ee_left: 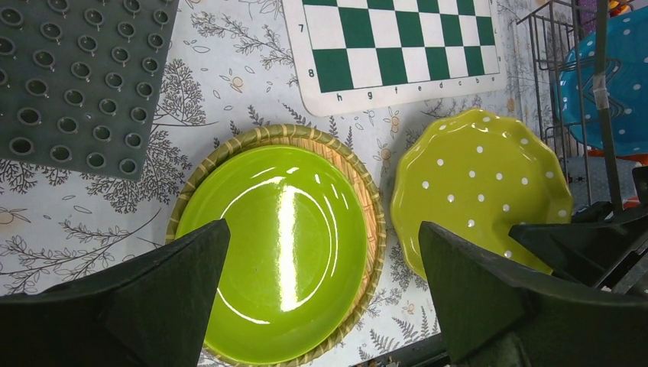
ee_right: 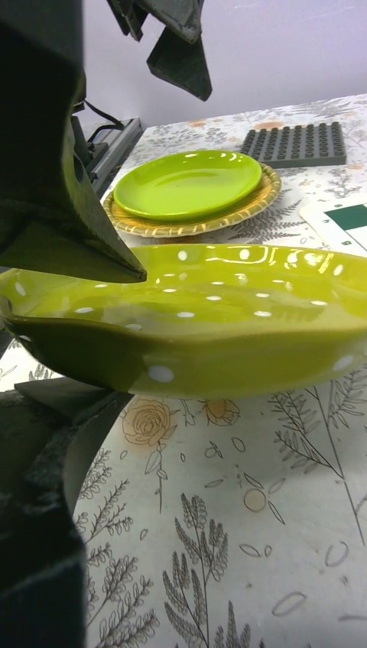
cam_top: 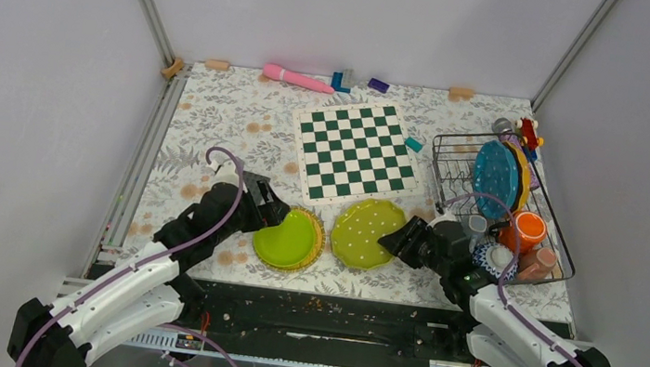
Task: Unload the mixed dishes from the dish rack
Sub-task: Place the plate at the center of the board.
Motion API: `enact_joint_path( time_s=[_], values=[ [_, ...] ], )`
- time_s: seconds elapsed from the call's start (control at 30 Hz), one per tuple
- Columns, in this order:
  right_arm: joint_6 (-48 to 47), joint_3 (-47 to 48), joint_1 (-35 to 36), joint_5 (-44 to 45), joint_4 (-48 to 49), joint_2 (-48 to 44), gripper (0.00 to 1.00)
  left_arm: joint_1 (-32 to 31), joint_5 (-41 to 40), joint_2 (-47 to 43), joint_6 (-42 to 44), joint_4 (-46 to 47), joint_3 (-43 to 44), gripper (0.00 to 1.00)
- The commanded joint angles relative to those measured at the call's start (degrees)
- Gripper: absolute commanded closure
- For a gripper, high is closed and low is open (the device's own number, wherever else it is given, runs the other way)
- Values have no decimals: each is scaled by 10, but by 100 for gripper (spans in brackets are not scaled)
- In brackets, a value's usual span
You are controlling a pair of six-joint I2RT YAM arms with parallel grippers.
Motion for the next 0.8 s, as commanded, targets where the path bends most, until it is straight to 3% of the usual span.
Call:
enact_joint_path(
  time_s=[0.0, 0.4, 0.77],
  values=[
    [-1, 16, 25, 20, 39, 4, 46, 2, -7, -10, -4, 18, -4, 1],
    [-12, 28, 67, 62, -2, 20, 27, 2, -5, -9, 2, 19, -4, 1],
    [-8, 22, 75, 81, -4, 28, 22, 2, -9, -12, 2, 16, -4, 1]
  ],
)
